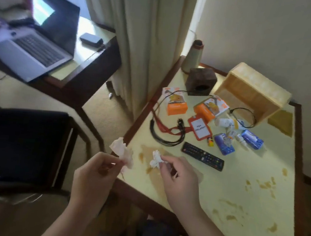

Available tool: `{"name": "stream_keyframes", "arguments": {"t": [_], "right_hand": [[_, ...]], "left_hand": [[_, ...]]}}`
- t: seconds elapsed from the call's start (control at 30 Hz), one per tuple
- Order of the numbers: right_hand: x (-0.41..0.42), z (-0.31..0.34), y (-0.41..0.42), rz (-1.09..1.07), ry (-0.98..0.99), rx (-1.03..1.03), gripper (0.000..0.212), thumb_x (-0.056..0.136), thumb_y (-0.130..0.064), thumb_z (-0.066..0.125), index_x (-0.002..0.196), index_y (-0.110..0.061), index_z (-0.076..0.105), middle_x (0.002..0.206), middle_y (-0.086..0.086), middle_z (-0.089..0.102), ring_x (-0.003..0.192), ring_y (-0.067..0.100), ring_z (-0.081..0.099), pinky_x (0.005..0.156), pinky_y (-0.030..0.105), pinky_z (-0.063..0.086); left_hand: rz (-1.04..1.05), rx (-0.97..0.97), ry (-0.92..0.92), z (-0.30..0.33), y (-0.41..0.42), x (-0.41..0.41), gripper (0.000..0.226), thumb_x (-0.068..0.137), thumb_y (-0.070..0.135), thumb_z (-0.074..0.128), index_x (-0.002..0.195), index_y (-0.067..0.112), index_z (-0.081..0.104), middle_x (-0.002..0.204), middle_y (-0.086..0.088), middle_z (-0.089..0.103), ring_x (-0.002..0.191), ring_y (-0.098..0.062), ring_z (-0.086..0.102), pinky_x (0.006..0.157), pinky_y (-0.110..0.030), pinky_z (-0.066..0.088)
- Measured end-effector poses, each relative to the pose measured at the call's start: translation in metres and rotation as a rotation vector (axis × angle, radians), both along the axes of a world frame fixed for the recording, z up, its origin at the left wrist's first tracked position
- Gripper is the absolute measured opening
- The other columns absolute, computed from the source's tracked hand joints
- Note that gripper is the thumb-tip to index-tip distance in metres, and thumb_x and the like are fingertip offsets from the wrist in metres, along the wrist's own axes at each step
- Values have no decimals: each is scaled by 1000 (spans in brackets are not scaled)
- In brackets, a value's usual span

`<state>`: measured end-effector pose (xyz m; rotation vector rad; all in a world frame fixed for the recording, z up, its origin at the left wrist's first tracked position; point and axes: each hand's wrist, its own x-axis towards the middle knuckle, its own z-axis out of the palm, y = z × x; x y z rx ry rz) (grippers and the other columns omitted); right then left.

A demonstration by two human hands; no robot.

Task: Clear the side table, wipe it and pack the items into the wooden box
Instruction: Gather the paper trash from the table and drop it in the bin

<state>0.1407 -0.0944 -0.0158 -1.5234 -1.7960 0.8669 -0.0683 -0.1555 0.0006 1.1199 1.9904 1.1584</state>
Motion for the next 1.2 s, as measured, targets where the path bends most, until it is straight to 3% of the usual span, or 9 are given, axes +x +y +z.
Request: {"name": "stream_keyframes", "arguments": {"t": [0.27, 0.47, 0.6, 0.67, 0.73, 0.87, 0.93, 1.03, 1.2], "right_hand": [[-103, -18, -86, 200, 7, -34, 23, 98, -20, 69, 119, -30, 72, 98, -21, 62, 101, -4, 60, 82, 9, 49], [-168, -64, -128, 349, 13, 75, 21, 95, -10, 74, 115, -13, 75, 96, -7, 63, 88, 4, 63, 74, 11, 51], [-194, -104, -131, 439, -25, 25, 22, 94, -11, 74, 115, -14, 75, 101, -7, 62, 90, 2, 62, 74, 9, 52], [-205, -133, -124, 477, -70, -49, 20, 95, -14, 73, 115, -17, 75, 101, -10, 60, 89, 1, 61, 75, 11, 52], [-215, -166, -114, 493, -114, -115, 17, 97, -16, 71, 114, -19, 75, 101, -11, 59, 90, 0, 59, 76, 14, 53], [-241, -245, -94, 543, -181, -265, 14, 101, -19, 65, 113, -19, 73, 105, -11, 55, 94, -2, 57, 78, 6, 48], [-255, -293, -86, 555, -215, -333, 14, 102, -20, 63, 113, -18, 72, 107, -10, 54, 95, 1, 57, 82, 13, 53], [-274, -362, -74, 506, -278, -408, 17, 104, -23, 59, 116, -17, 71, 111, -8, 54, 97, 7, 57, 91, 31, 58], [-304, -453, -55, 540, -398, -571, 28, 107, -18, 50, 131, -14, 63, 105, -8, 58, 95, 12, 57, 89, 29, 46]], "left_hand": [[168, 57, -97, -13, -109, -80, 14, 85, 14, 85, 87, 24, 75, 86, 12, 75, 82, -11, 74, 69, -16, 56], [318, 23, -89, -43, -165, -123, 14, 83, 12, 86, 88, 21, 76, 86, 15, 76, 85, -5, 73, 71, -13, 55], [365, -75, -90, -81, -177, -137, 15, 88, 19, 82, 93, 29, 72, 86, 16, 74, 84, -7, 73, 70, -24, 60], [422, -122, -109, -104, -171, -144, 17, 91, 21, 81, 95, 33, 70, 87, 20, 73, 85, -1, 71, 70, -19, 58], [461, -169, -119, -134, -160, -150, 18, 92, 21, 80, 97, 35, 69, 86, 21, 73, 86, 5, 69, 68, -10, 54], [425, -305, -123, -222, -133, -166, 15, 96, 26, 75, 94, 39, 68, 92, 18, 71, 87, 4, 68, 60, -5, 49], [380, -376, -113, -277, -118, -178, 15, 98, 28, 72, 94, 40, 66, 93, 17, 69, 89, 2, 67, 62, -11, 52], [316, -473, -43, -360, -102, -190, 13, 99, 27, 69, 107, 37, 68, 101, 13, 69, 97, -5, 65, 83, -25, 57], [308, -645, -120, -467, -80, -204, 17, 98, 28, 68, 115, 29, 68, 111, 2, 70, 102, -17, 67, 90, -37, 59]]}}
